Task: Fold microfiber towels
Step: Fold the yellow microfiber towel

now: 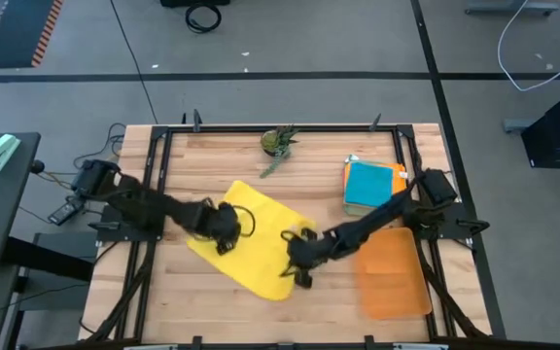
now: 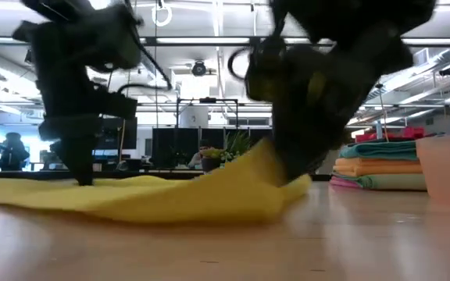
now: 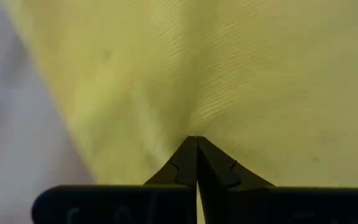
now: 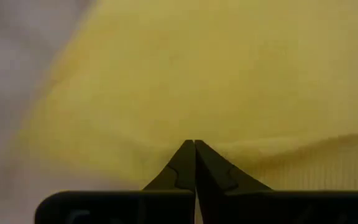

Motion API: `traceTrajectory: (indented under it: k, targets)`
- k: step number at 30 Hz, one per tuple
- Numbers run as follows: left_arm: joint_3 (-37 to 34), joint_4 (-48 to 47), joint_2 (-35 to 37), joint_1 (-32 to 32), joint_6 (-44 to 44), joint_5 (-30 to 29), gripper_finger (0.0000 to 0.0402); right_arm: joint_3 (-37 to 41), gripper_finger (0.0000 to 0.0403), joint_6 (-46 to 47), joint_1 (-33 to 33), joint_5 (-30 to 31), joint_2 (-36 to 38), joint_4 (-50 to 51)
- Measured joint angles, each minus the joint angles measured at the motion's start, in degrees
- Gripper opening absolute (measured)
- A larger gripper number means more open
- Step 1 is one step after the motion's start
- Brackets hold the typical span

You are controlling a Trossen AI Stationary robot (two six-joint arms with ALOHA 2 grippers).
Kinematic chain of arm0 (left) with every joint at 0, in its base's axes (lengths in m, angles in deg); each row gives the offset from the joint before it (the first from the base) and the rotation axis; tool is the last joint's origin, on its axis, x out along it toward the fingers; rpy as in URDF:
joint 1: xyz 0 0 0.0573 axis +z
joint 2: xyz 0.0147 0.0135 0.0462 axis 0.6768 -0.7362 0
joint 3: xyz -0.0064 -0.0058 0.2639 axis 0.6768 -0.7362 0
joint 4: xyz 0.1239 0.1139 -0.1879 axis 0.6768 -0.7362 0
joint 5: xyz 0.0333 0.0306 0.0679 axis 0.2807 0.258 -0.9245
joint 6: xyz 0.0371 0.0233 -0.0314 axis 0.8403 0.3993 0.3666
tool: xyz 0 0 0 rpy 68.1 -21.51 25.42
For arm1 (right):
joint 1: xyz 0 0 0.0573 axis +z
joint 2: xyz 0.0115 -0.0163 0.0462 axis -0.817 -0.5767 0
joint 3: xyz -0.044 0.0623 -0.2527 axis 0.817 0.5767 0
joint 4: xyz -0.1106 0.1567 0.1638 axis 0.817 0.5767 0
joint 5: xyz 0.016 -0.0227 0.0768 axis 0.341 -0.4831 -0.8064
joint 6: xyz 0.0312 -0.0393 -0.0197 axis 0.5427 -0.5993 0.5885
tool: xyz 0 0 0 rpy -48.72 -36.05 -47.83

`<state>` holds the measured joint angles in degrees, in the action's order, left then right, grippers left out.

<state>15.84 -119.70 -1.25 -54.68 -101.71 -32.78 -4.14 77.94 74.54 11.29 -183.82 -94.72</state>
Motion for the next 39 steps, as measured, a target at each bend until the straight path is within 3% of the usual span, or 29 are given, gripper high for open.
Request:
traceTrajectory:
  k: [4,7,10,17,25,34,39]
  targets:
    - [5.6,-10.3,1.6,6.2,6.5,-2.3,0.0006,-1.6,0.0006,-3.5,4.6,0.4,2.0,-3.8]
    - [9.6,-15.1,3.1,7.3,9.0,-2.8,0.0015,-2.1,0.0005,-6.2,5.1,8.2,5.9,0.0]
    - [11.1,-9.5,3.8,4.3,9.2,-2.8,0.0013,-2.1,0.0005,-7.9,2.4,13.1,9.7,5.8]
    - [0.9,13.2,3.8,-9.6,5.5,-2.2,0.0014,-2.0,0.0005,-13.2,-5.1,10.1,11.4,13.3]
    - [-6.0,15.2,3.8,-13.8,-7.2,-2.8,0.0009,-2.0,0.0005,-13.5,-10.7,4.3,1.0,11.0]
    - [-8.1,17.3,4.0,-11.0,-6.0,-3.7,0.0008,-1.9,0.0005,4.8,1.3,7.3,-0.7,6.3]
    - [-7.6,20.4,4.3,-9.4,0.5,-3.2,0.0018,-3.5,0.0005,2.8,6.1,7.5,-0.5,2.2]
